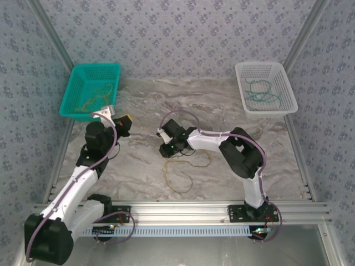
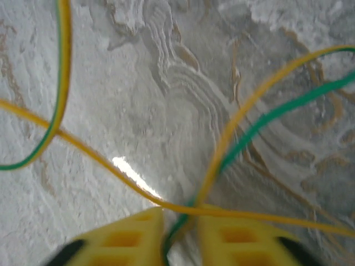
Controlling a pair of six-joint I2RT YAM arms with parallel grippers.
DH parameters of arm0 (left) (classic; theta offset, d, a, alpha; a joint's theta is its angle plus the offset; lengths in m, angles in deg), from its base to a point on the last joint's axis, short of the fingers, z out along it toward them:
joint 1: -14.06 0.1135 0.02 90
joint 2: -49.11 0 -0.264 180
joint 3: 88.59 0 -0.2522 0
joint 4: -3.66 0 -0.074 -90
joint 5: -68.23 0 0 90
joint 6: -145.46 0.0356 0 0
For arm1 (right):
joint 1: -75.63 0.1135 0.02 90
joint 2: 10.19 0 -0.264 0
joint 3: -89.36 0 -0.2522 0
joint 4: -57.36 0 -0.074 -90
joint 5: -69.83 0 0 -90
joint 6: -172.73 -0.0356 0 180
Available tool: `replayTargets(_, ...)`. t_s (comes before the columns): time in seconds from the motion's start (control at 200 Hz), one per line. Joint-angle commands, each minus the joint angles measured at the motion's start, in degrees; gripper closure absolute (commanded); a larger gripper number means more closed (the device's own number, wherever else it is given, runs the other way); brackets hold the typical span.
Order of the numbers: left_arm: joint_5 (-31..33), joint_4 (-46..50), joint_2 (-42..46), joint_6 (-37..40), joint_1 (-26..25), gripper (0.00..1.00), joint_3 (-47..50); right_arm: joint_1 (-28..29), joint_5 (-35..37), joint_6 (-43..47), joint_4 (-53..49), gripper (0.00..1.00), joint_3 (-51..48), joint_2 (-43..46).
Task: Untangle the cables
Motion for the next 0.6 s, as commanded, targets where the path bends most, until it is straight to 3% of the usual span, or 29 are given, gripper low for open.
replayTargets(0.0, 3.49, 0.24, 2.93, -0.02, -0.18, 1.00, -0.46, 0.19, 1.86, -0.32, 0.82, 0.98, -0.74, 0.17)
replayTargets(0.16, 14.35, 5.34, 6.93, -0.01, 1.44, 1.00, 0.19, -2.82, -10.94, 1.96, 4.47, 1.00, -8.22, 11.00)
replayTargets(0.235, 17.60, 7.48, 7.77, -0.27, 2.98, 1.00, 0.52, -5.63, -21.20, 2.73, 5.74, 1.00, -11.16, 16.57)
replayTargets(0.355, 19.01, 8.62, 7.70, -0.92, 4.88, 1.00, 1.19, -10.69, -38.92, 3.58, 4.34, 0.99, -11.90, 20.14)
replayTargets(0.46, 19.52, 8.98, 7.10, -1.59, 5.18, 1.00, 1.27, -12.61, -53.60, 9.67, -4.64, 0.97, -8.68, 18.90)
replayTargets(0.53, 20.19, 9.40, 6.96, -1.48, 5.28, 1.00, 1.12, -13.04, -56.23, 16.89, -15.31, 0.96, -3.64, 17.36)
replayTargets(0.595, 21.44, 10.12, 7.30, -1.34, 5.34, 1.00, 1.01, -13.69, -52.62, 16.59, -17.31, 0.95, -2.28, 17.23)
